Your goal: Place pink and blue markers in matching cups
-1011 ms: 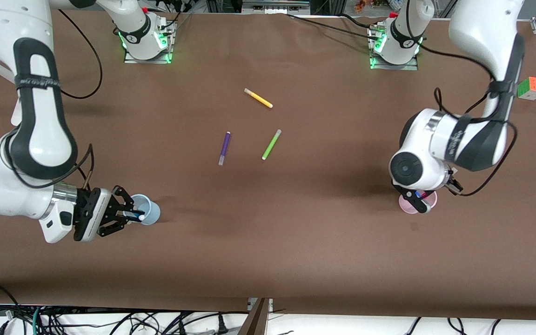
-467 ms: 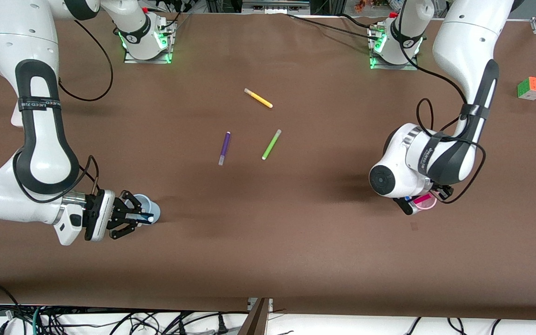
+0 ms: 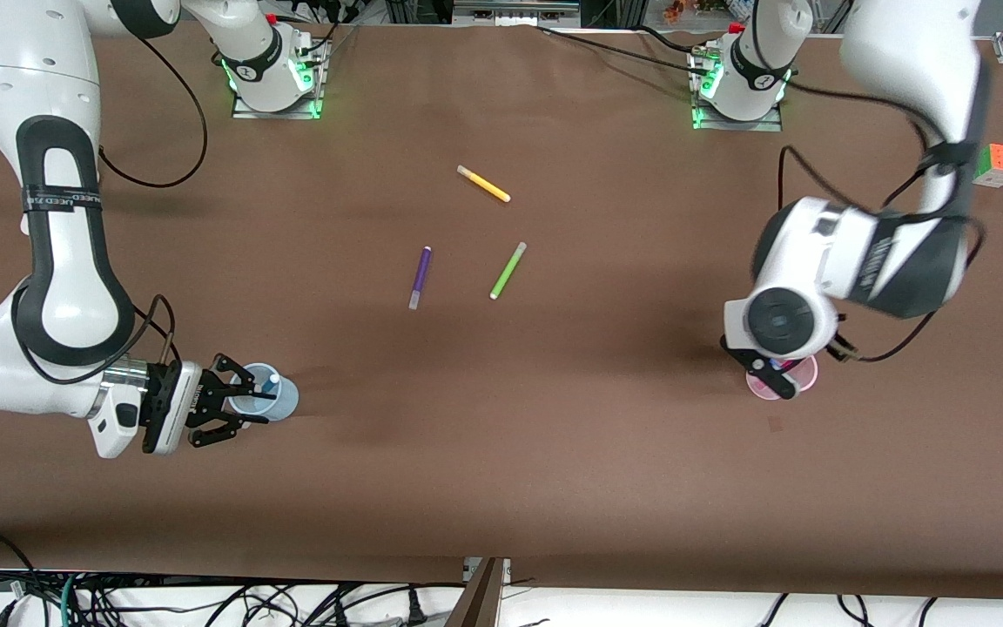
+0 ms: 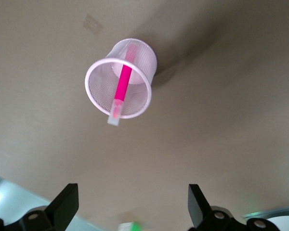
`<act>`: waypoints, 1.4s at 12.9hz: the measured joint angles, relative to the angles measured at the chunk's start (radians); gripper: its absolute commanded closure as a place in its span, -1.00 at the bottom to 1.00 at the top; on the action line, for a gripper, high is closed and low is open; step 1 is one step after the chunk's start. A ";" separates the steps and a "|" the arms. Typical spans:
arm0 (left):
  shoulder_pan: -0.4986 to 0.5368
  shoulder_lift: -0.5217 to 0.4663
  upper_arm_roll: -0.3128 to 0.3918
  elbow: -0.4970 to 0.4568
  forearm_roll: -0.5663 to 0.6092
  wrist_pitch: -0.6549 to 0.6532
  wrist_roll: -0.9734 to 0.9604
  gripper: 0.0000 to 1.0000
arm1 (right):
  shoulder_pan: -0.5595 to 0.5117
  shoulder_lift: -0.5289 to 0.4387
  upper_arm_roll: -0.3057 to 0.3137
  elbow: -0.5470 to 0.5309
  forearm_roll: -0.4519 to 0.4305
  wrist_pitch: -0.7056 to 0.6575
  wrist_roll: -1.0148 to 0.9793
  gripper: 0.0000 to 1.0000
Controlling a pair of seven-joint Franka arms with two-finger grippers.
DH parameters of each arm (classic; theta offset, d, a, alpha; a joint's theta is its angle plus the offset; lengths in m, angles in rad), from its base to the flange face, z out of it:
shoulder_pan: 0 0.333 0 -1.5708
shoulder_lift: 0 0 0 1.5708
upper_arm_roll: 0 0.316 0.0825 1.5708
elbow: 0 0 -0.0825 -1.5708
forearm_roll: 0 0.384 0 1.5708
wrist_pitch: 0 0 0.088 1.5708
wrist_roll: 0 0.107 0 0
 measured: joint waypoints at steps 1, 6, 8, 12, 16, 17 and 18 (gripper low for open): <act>0.030 -0.032 0.001 0.002 -0.064 0.000 -0.015 -1.00 | 0.004 -0.019 0.002 0.003 -0.057 -0.001 0.136 -1.00; 0.142 -0.132 0.002 0.153 -0.231 0.000 -0.053 -1.00 | 0.078 -0.137 0.011 0.027 -0.410 -0.144 0.910 -1.00; 0.171 -0.168 0.003 0.175 -0.260 -0.022 -0.057 -1.00 | 0.116 -0.148 0.011 0.078 -0.539 -0.259 1.161 -1.00; 0.137 -0.258 0.087 0.136 -0.344 -0.004 -0.209 -1.00 | 0.125 -0.210 0.000 0.132 -0.603 -0.481 1.397 -1.00; 0.068 -0.481 0.203 -0.170 -0.393 0.145 -0.312 -1.00 | 0.085 -0.338 -0.007 0.105 -0.657 -0.565 1.407 -1.00; 0.068 -0.526 0.208 -0.233 -0.394 0.161 -0.314 -1.00 | 0.075 -0.393 -0.007 0.066 -0.702 -0.574 1.407 -1.00; 0.068 -0.550 0.211 -0.268 -0.395 0.167 -0.315 -1.00 | 0.071 -0.457 -0.006 0.010 -0.733 -0.579 1.407 -1.00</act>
